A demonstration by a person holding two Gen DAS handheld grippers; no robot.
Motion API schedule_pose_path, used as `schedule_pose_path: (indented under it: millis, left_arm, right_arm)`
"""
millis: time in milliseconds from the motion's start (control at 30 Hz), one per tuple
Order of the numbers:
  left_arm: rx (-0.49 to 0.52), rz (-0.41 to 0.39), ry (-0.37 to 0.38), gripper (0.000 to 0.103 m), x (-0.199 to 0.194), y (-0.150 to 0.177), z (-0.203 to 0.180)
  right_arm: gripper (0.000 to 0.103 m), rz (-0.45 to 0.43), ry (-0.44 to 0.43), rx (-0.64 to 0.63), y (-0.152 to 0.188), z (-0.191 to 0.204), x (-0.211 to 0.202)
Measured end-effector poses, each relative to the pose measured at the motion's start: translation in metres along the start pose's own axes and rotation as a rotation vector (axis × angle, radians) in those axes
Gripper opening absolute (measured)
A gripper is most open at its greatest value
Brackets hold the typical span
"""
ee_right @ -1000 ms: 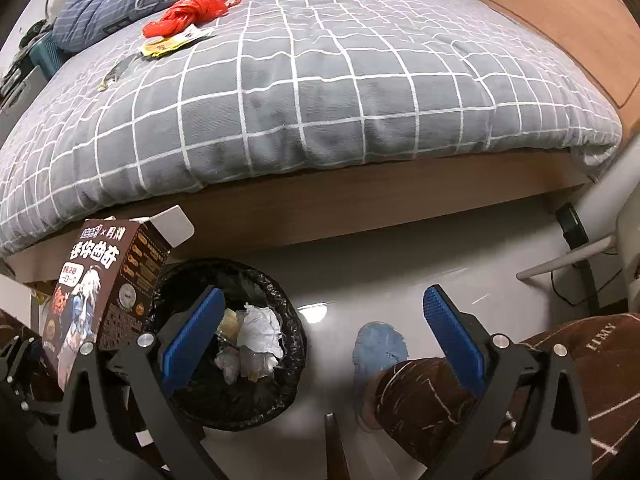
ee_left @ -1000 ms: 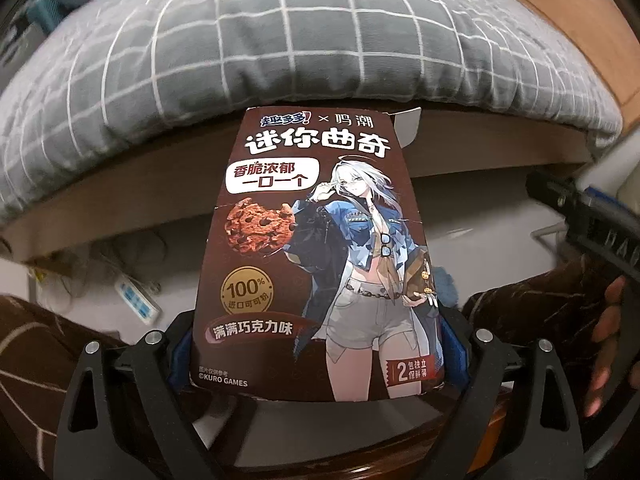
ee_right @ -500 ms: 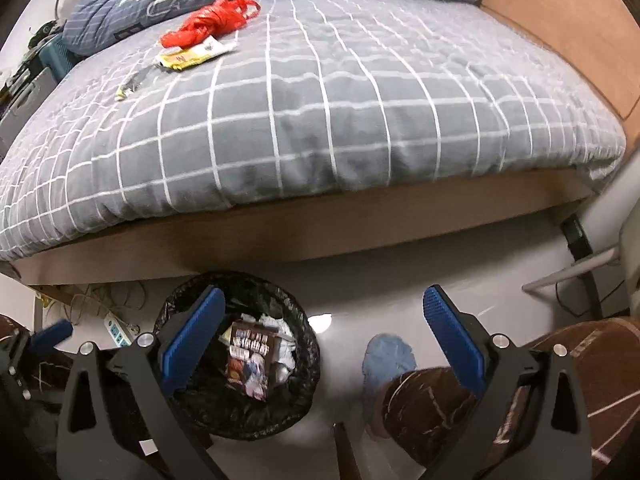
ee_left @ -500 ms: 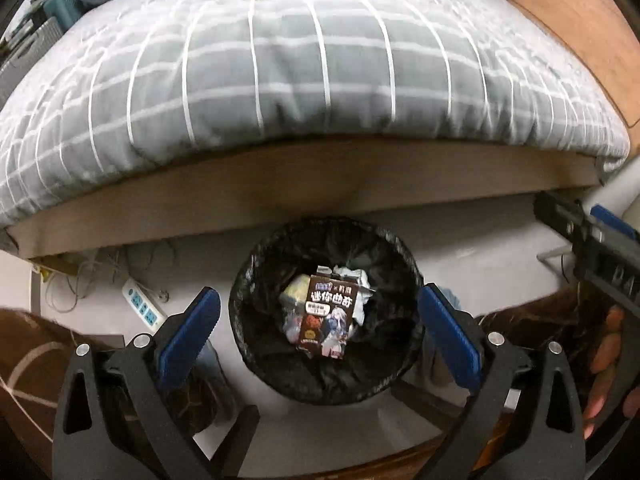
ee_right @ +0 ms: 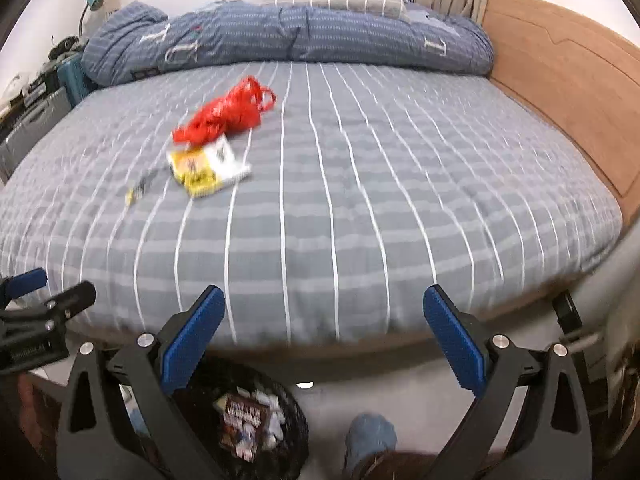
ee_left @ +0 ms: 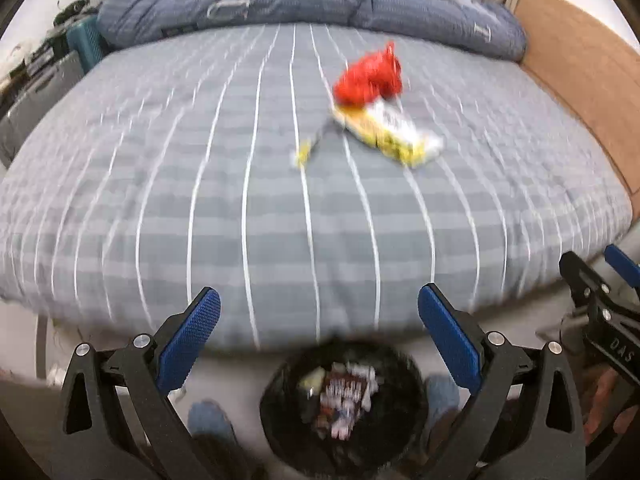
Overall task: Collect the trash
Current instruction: 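Move both open tools back over the bed toward the red bag and yellow wrapper, then close the left tool on the red plastic bag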
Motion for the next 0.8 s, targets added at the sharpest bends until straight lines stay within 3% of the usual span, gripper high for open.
schedule_pose_path:
  millis: [200,400,633,800]
  left_arm:
    - [0.002,-0.057,-0.016,0.097,0.027,-0.078,-0.005]
    - [0.031,-0.076,-0.002,0.097,0.066,-0.144,-0.033]
    - [0.096,-0.066,0.0,0.097,0.123,-0.196,-0.072]
    - [0.088,-0.058,-0.002,0.097,0.157,-0.202,-0.079]
  right_arm:
    - [0.095,-0.067,-0.027,0.025,-0.077,0.0,0.033]
    - [0.095,-0.049,-0.031,0.044,-0.126,-0.016,0.083]
    - [0.095,0.012,-0.011,0.056,-0.118,-0.036,0.131]
    - [0.095,0.04,-0.024,0.068,-0.114,-0.041,0.145]
Point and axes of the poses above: each gripper's, at about its wrist camera, not at the fingertips, and x roughly the way its jaws point, z to its left, y to its underside, the point moved 6 cm from there along x, roughly the way its jaws point, and after that the axes turned 4 degrees about x, right-handed, at the moved point
